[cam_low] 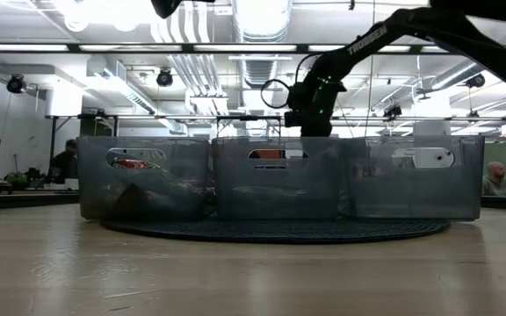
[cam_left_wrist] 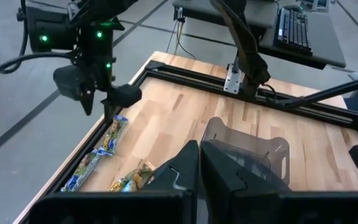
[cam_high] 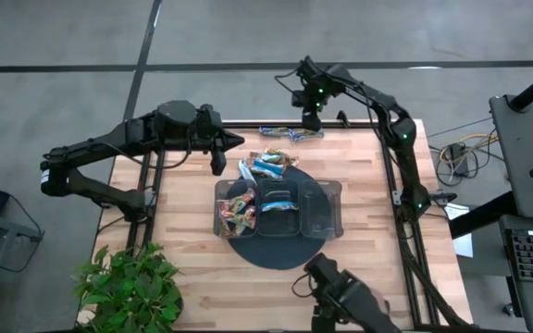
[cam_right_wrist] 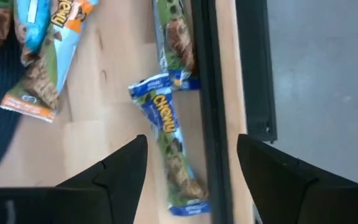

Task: Pick and place Granola Bars by type
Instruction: Put the blue granola bar into the middle black bin

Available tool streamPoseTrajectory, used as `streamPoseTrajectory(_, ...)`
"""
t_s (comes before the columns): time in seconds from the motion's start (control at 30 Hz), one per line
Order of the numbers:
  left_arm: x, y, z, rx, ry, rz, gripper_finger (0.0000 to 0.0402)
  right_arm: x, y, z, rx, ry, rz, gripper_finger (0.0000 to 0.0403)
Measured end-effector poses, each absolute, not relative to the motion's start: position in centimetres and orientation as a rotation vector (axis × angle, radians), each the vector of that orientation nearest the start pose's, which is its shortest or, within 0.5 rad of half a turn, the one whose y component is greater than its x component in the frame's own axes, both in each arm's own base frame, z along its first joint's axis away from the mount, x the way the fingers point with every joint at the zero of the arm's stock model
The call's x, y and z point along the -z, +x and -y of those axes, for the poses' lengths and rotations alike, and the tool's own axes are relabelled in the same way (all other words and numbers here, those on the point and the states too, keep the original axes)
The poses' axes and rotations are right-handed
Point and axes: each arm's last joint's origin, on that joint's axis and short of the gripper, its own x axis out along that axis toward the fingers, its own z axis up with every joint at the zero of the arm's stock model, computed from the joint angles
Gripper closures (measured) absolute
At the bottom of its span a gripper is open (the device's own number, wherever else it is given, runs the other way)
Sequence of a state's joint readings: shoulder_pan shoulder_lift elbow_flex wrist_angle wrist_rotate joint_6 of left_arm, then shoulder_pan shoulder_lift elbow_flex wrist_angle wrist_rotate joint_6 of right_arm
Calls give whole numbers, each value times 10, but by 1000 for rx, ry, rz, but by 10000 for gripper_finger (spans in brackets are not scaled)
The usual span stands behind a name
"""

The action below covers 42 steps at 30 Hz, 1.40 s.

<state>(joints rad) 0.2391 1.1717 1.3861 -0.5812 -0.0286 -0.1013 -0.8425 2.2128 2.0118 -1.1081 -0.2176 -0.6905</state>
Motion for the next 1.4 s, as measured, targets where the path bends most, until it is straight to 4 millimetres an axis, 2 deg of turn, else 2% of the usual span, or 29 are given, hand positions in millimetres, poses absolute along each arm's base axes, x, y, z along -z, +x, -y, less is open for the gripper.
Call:
streamPoseTrajectory(0.17, -420, 226, -56, -286, -143, -387, 401, -224, 314, 336, 26, -20, -1248, 168)
streamPoseTrajectory(0.3, -417, 225, -56, -287, -146, -419, 401, -218, 320, 327, -42, -81, -1265, 168)
streamPoseTrajectory(0.53, -416, 225, -56, -293, -145, -426, 401, -204, 327, 315, -89, -82, -1290, 170)
streamPoseTrajectory(0.77, -416, 224, -57, -304, -145, -425, 401, -183, 325, 312, -83, -66, -1303, 170)
streamPoseTrajectory(0.9, -416, 224, -57, -305, -146, -425, 401, -172, 323, 313, -24, -89, -1345, 170)
streamPoseTrajectory(1.4, -416, 224, -57, -307, -146, -426, 401, -147, 319, 310, 9, -89, -1366, 174)
